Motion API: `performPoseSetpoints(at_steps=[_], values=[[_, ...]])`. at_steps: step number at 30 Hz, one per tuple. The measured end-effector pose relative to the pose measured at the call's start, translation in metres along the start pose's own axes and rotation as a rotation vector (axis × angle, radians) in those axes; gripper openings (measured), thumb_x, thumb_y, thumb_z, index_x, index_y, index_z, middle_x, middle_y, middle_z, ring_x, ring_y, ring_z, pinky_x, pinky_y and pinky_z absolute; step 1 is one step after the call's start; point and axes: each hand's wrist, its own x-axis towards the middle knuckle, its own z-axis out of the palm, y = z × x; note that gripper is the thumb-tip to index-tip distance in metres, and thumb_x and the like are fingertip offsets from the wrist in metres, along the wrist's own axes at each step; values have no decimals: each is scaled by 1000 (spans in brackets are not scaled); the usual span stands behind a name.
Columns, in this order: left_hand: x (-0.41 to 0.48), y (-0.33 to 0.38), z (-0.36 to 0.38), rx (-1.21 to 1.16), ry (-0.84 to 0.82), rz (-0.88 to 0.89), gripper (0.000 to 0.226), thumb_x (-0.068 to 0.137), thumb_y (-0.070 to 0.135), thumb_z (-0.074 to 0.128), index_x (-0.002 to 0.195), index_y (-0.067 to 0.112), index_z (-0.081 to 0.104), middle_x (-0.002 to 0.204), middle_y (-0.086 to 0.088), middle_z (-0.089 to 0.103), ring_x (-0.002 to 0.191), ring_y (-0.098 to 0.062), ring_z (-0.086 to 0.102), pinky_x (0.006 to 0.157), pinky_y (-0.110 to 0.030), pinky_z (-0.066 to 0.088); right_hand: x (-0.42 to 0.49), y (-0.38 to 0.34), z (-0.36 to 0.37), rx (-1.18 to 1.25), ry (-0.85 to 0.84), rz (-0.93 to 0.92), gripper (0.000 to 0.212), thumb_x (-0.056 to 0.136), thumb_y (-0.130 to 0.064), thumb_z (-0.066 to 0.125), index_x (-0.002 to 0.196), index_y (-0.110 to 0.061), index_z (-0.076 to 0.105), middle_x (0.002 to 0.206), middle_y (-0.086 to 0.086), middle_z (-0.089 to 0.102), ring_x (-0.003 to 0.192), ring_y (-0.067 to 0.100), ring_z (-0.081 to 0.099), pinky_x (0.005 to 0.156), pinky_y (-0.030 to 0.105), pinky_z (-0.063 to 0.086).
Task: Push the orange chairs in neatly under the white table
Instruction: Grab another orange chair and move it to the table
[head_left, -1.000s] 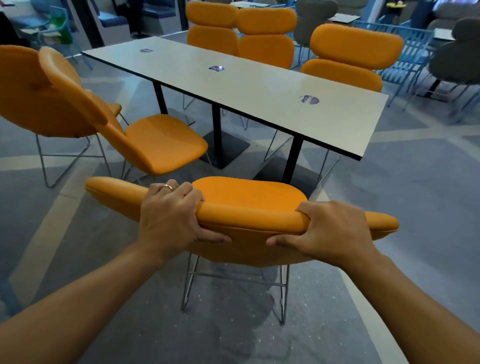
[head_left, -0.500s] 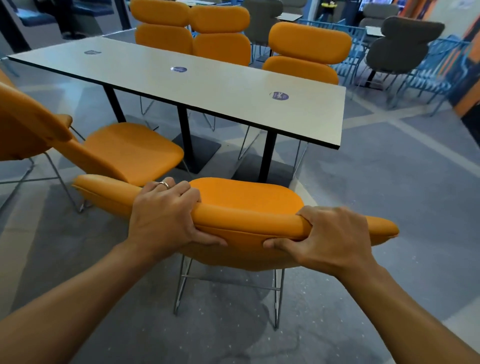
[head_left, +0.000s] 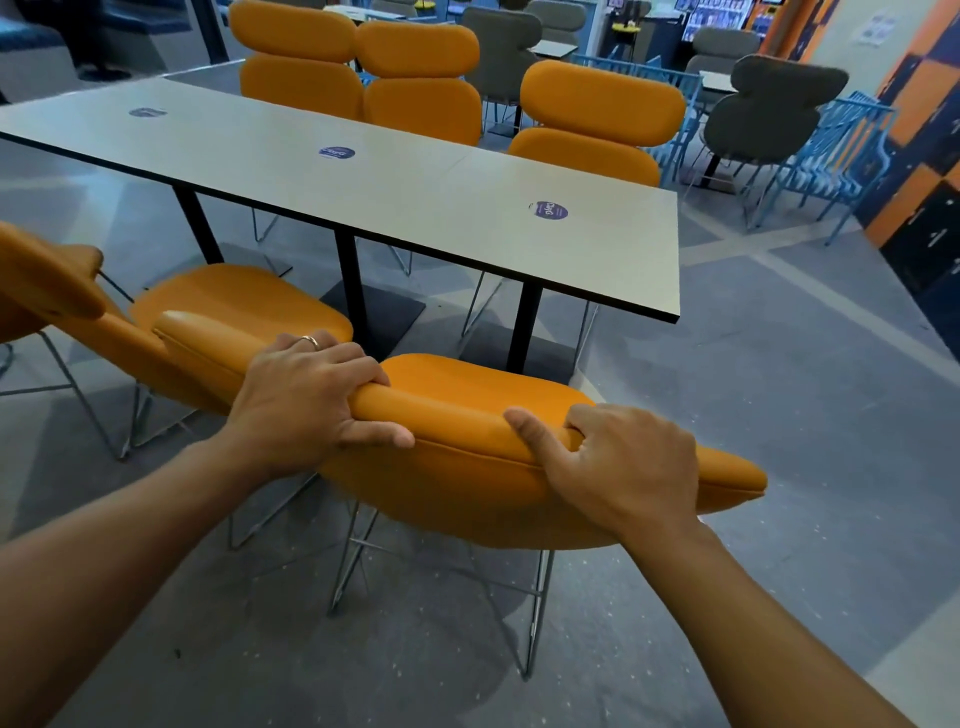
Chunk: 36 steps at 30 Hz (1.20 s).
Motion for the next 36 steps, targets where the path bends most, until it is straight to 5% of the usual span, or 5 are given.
performPoseSetpoints(at_steps=[12,36], values=[[53,-34,26,-10,1,24,79,75,91,19,97,31,66,92,8,66,93,-22,59,85,-41,38,51,-1,32,5,121,133,68,92,-70,33,44,-22,38,42,-7,37,39,7,34,46,20,19],[238,-119,110,-73,20,0,83,73,92,19,94,28,66,90,4,65,88,-24,54,82,-43,38,240,35,106,-25,113,221,70,91,-70,29,48,-21,52,45,-8,46,42,10,44,46,21,39]])
